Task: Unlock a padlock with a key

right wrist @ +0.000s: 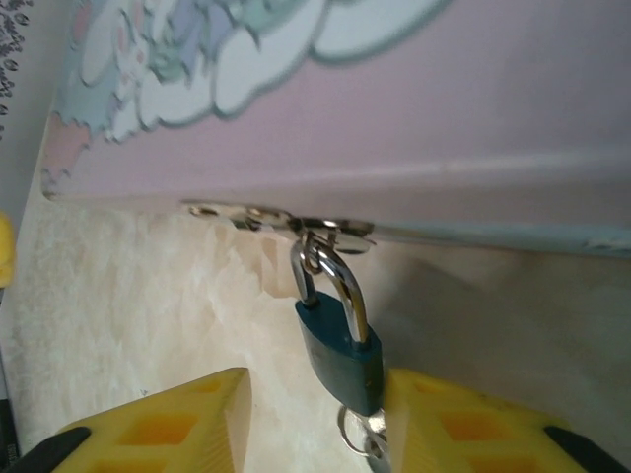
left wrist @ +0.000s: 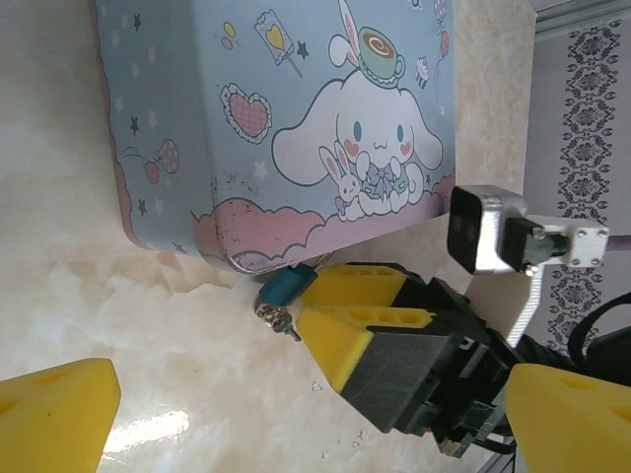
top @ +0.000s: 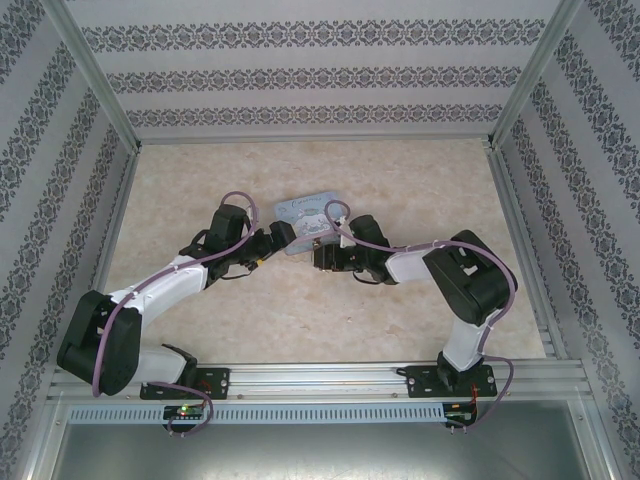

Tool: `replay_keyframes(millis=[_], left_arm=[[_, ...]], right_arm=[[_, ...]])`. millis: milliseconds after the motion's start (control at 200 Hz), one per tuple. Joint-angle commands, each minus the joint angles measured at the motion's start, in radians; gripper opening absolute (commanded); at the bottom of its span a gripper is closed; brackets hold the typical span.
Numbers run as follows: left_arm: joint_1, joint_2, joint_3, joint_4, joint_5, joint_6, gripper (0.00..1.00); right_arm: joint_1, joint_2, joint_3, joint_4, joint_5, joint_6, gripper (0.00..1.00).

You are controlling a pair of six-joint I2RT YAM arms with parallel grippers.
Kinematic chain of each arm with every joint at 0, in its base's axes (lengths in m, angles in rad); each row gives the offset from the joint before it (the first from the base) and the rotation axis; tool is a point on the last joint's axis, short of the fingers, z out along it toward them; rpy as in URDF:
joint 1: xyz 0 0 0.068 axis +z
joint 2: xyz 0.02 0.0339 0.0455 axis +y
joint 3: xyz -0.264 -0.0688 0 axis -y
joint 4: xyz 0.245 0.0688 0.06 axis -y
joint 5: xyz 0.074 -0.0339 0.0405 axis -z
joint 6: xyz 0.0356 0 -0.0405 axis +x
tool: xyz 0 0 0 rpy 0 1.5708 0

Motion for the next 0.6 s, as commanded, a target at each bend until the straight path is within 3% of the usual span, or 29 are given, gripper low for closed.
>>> replay_keyframes(millis=[0,245,460,490,555,595], left_arm=[[0.012,-0.001,-0.011,0.015,0.011,-0.009,1.0],[0.015,0.0,-0.014,0.024,0.019,-0.009,1.0],[0.015,-0.008,-0.015,0.021,0.023,0.001,1.0],[0.016,-0.008,-0.013,0.019,0.023,0.003,1.0],[0.015,-0.01,-0.011,0.021,0.026,0.005,1.0],[0.016,-0.01,-0.011,0.025,0.028,0.002,1.0]], right_arm=[[0.006,0.019,0.011,0.025,-0.01,-0.013,0.34],[-0.006,0.008,-0.018,0.036,0.023,0.0,0.01],[-0.018,-0.04,-0.065,0.056,0.04,0.024,0.0],[-0.018,-0.05,-0.075,0.06,0.044,0.027,0.06],[-0.019,-0.073,-0.102,0.078,0.054,0.042,0.36],[-0.017,-0.083,-0.117,0.092,0.063,0.053,0.44]])
